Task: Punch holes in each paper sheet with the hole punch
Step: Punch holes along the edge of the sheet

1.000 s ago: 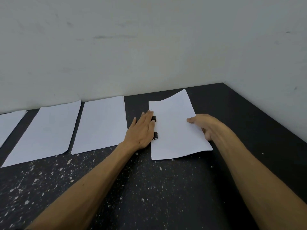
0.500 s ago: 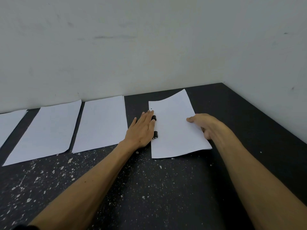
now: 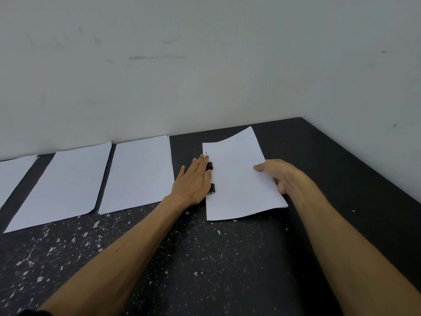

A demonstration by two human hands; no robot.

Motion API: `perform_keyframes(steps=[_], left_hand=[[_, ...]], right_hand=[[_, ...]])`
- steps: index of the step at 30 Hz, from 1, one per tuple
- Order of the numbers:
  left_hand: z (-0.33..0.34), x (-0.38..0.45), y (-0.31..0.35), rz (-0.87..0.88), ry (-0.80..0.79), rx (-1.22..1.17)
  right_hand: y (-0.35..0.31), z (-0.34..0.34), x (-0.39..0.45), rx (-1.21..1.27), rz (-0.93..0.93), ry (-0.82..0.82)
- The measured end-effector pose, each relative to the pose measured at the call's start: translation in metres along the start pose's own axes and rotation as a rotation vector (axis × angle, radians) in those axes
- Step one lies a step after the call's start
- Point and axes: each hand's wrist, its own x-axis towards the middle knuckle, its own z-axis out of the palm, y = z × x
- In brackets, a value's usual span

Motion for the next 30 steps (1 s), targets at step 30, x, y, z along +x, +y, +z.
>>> perform_keyframes(steps=[30], left_hand=[[-0.016,0.013,0.033,-0.092,-0.014,-0.055]], right_hand=[[-0.007,-0.005,-0.025,0.017,0.004,-0.042]])
